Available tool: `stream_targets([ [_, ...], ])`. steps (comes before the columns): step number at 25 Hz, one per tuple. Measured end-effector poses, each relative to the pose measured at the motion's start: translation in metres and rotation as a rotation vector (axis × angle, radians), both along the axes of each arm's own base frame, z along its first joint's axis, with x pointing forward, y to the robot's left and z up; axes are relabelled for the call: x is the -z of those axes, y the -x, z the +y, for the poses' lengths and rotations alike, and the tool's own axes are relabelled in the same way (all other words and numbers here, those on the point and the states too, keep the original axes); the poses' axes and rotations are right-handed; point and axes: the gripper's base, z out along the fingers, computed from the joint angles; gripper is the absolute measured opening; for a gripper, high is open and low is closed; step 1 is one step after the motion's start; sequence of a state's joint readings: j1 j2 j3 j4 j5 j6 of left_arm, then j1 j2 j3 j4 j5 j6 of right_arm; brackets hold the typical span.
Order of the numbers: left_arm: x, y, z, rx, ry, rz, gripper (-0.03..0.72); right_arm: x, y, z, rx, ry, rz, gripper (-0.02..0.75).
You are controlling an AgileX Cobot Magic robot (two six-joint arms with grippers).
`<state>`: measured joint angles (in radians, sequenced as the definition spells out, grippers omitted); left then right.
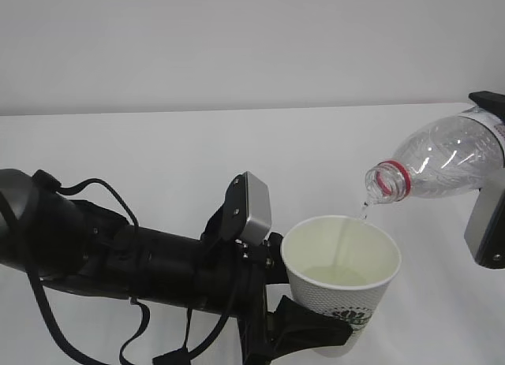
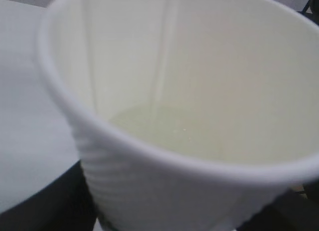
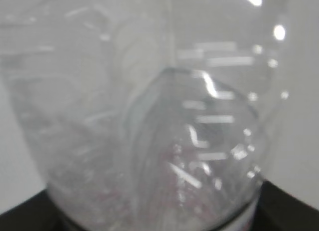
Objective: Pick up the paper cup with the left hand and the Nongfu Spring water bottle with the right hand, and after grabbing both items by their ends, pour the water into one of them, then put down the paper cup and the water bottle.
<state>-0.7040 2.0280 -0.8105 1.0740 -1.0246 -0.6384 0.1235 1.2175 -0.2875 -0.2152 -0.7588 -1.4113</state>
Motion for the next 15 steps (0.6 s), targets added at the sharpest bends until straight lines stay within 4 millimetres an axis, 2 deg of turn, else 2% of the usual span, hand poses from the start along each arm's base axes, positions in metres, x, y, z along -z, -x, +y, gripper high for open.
stream_targets([
  [15, 0.0, 0.0, 0.0, 0.0, 0.0, 0.0, 0.522, 0.0, 0.0, 0.0, -0.002, 0.017, -0.005, 0.482],
])
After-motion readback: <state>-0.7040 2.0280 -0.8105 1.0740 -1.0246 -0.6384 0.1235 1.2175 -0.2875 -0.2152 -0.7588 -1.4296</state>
